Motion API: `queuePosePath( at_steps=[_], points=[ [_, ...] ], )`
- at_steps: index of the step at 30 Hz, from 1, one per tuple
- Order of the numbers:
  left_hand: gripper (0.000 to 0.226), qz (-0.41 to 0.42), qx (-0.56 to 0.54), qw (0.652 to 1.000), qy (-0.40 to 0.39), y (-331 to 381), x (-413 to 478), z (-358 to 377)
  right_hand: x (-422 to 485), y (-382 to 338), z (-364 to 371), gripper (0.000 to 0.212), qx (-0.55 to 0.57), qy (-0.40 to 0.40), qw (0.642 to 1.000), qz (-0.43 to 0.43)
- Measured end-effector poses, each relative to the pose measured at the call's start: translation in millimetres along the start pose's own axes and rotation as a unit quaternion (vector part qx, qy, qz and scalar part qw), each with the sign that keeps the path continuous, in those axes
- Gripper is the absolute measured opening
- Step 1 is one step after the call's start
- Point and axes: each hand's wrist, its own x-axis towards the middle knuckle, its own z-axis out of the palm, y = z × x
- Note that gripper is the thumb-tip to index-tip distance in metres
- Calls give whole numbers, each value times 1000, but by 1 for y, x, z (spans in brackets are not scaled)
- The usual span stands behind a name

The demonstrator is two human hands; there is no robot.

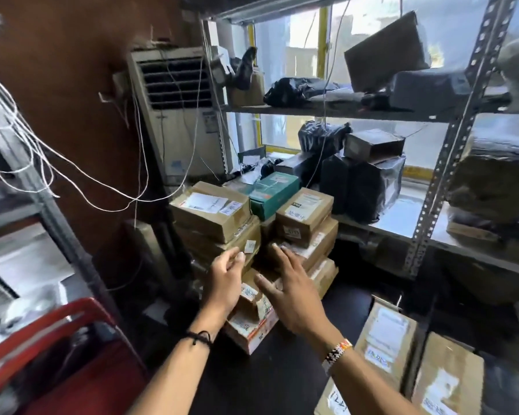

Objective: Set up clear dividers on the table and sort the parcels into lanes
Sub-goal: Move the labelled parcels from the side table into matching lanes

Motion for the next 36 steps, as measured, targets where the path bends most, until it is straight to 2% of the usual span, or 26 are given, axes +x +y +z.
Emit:
queuePosePath(
  at_steps=[7,13,15,19,21,23,24,27,30,33,36],
  points=[
    [37,-11,-4,996,89,-24,103,-22,103,-15,38,86,45,8,998,52],
    [70,-45,67,985,153,-41,177,-46,197,-32,65,78,107,27,990,90],
    [78,-68,98,982,146,-54,188,-46,219,-31,74,80,149,20,983,105],
    [88,-114,144,980,82,-68,202,-39,250,-26,85,78,205,33,967,150],
    [101,-115,164,978,63,-71,206,-40,255,-22,90,74,201,48,968,145],
    [115,-93,181,976,73,-73,207,-42,252,-19,94,68,198,56,969,135],
    [115,-76,179,977,86,-74,207,-41,250,-19,94,67,196,58,970,129],
    [104,-18,115,988,97,-68,202,-37,239,-22,87,63,216,79,967,109],
    [93,41,-60,997,29,-47,199,-34,221,-24,71,51,256,107,959,67],
    [85,80,-222,972,-15,-20,195,-31,196,-28,46,42,323,137,935,58],
    [68,115,-262,956,-71,-2,183,-23,169,-29,14,41,414,147,896,66]
  ],
)
